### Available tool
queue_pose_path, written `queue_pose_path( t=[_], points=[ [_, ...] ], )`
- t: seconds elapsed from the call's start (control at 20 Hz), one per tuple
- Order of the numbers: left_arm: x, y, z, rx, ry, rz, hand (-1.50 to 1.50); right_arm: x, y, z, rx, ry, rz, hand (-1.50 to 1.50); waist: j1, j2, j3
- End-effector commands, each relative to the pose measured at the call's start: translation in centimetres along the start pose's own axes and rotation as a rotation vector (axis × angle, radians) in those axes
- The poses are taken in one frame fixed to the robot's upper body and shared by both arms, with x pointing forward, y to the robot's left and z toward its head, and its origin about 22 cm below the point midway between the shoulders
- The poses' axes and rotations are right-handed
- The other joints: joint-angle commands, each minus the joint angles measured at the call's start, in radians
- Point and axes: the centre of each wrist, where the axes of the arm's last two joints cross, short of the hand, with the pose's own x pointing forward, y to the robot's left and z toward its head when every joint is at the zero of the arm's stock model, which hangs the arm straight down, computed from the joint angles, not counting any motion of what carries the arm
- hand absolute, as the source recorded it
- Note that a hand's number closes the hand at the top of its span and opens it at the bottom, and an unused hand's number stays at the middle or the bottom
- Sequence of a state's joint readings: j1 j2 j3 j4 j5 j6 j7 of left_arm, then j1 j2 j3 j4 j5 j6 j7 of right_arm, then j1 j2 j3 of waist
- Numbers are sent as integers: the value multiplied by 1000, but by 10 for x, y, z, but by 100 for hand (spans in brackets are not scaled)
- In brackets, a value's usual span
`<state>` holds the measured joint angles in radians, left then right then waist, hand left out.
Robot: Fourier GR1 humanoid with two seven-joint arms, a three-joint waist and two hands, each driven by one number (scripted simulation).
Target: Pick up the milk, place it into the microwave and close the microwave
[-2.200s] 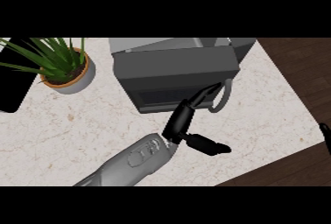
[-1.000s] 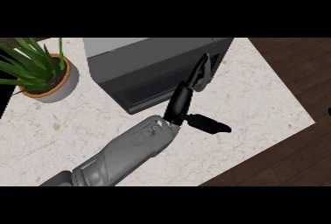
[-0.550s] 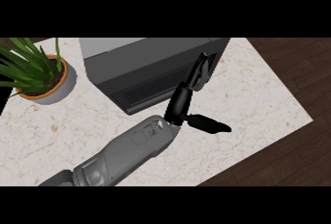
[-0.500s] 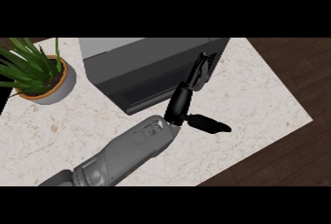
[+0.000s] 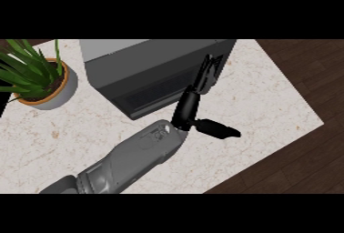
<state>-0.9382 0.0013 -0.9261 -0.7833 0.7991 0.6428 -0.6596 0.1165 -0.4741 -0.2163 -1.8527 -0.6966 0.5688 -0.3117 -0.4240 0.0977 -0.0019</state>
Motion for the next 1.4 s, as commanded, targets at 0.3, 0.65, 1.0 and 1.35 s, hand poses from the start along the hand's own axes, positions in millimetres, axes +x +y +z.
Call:
queue_pose_path(
  t=[0.3,0.65,1.0,1.35],
  points=[
    [7,2,-18,20,1,0,-150,4,-3,-8,37,4,-20,-150,-6,4,2],
    [-1,5,-12,41,114,57,150,6,-3,-11,43,-5,-37,-150,-15,12,2],
    [-25,43,-18,58,66,-341,-150,12,-6,-13,28,2,-27,-150,39,-18,15],
    [-24,49,-28,106,102,-420,-150,18,-10,-7,3,19,-7,-150,54,-13,14]
  ],
)
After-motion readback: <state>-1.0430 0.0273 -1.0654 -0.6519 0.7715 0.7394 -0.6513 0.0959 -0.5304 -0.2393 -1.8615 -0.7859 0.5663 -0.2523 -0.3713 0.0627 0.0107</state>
